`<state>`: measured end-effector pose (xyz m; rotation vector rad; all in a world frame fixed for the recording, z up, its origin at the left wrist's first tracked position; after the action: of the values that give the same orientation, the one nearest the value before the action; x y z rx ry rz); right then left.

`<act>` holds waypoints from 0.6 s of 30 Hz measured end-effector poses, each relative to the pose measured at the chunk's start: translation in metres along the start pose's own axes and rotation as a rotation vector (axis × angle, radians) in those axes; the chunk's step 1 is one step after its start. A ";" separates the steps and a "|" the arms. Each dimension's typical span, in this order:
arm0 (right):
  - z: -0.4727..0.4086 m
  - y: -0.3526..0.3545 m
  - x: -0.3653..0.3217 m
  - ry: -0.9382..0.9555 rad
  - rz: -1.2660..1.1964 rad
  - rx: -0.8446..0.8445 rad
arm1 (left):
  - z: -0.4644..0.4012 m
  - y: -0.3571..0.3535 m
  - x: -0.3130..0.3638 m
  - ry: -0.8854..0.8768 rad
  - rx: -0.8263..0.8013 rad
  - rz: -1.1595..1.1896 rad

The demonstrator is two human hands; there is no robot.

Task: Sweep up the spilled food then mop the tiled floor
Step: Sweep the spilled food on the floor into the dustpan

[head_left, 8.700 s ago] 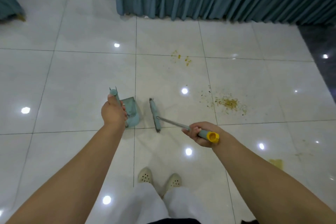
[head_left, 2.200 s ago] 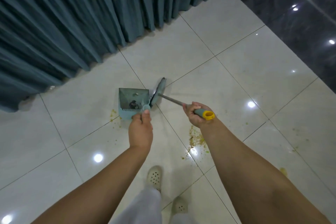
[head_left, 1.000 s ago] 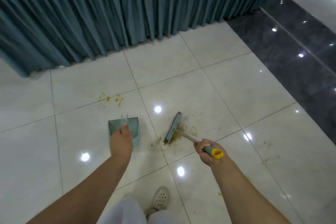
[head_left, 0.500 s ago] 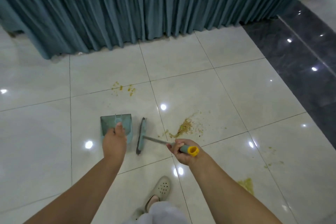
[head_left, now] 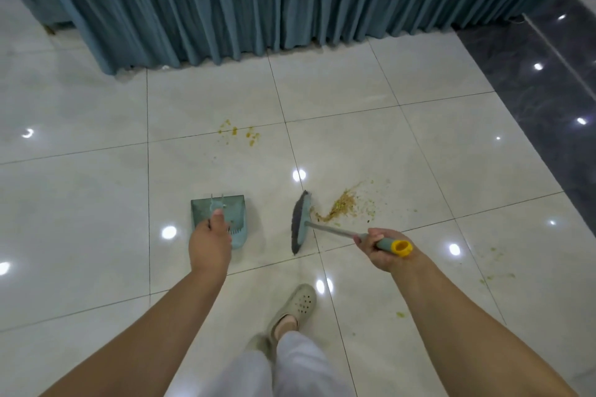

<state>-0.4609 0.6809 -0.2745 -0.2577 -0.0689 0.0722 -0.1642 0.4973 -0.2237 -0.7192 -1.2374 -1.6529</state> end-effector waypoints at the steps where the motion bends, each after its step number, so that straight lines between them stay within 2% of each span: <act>1: 0.001 0.000 0.002 0.011 0.001 0.002 | 0.003 0.005 -0.005 0.010 -0.003 0.009; 11: 0.001 -0.004 0.054 0.049 0.208 -0.028 | 0.024 0.042 -0.030 0.012 0.007 0.075; 18: -0.008 -0.046 0.102 -0.053 0.297 -0.111 | 0.023 0.072 -0.041 0.035 0.065 0.064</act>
<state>-0.3561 0.6427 -0.2644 -0.3760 -0.0866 0.3714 -0.0839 0.5274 -0.2215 -0.6804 -1.2255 -1.5597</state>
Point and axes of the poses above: each hand's wrist, its own z-axis away from the middle knuckle, its own y-axis out of the back of the hand, x = y × z, the point moved 8 cm from there along -z, towards the middle knuckle, and after that the axes turned 10 degrees about -y, right-handed, at the moved point
